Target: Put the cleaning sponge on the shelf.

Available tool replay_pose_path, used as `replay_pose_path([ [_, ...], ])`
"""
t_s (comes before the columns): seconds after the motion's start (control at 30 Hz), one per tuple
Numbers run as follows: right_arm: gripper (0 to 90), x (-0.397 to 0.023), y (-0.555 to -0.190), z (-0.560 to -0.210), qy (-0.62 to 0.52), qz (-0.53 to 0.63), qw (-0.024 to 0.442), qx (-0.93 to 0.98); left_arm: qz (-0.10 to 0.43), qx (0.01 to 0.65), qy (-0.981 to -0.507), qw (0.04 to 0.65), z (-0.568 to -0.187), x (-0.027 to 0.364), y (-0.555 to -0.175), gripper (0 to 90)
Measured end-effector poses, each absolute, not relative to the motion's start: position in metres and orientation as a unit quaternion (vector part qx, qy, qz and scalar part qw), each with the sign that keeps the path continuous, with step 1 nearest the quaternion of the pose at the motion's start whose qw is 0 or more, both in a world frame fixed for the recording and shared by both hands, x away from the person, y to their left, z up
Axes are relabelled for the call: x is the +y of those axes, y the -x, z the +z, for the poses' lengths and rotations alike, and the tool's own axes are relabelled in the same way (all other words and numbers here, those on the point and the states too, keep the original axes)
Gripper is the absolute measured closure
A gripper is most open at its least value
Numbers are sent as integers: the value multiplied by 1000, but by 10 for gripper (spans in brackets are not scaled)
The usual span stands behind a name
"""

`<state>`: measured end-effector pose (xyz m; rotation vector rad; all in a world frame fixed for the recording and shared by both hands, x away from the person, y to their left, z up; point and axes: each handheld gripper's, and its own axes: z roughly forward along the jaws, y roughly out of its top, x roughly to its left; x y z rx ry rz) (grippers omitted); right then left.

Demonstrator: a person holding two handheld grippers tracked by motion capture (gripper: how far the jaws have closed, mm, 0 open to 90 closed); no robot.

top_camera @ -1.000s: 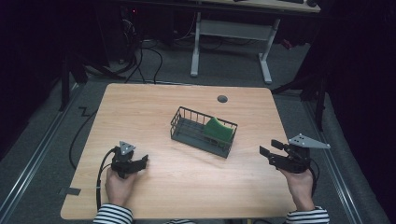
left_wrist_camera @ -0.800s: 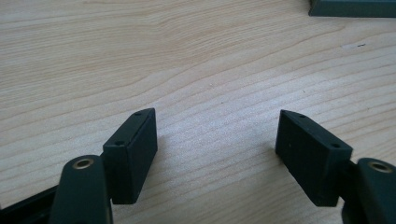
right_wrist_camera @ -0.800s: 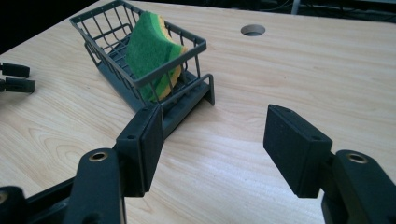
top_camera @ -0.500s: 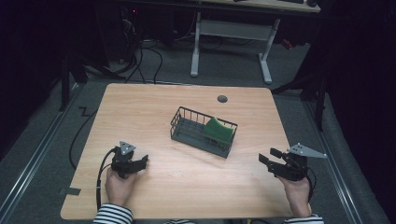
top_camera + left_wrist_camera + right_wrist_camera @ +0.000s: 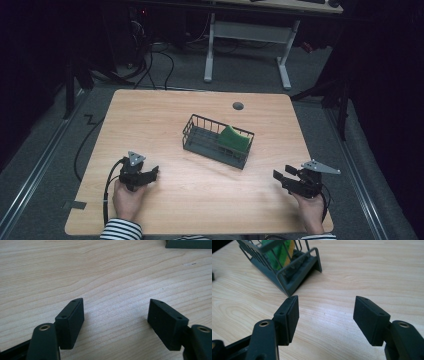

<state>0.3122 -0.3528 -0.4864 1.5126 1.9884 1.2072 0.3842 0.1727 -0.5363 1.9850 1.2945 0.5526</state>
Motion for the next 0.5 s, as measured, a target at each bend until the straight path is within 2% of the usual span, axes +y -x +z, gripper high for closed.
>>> replay_pose_path([
  [0.5,371,-342,-327,-518,-550,372,190,723,213,499,-765,347,-536,173,-384,299],
])
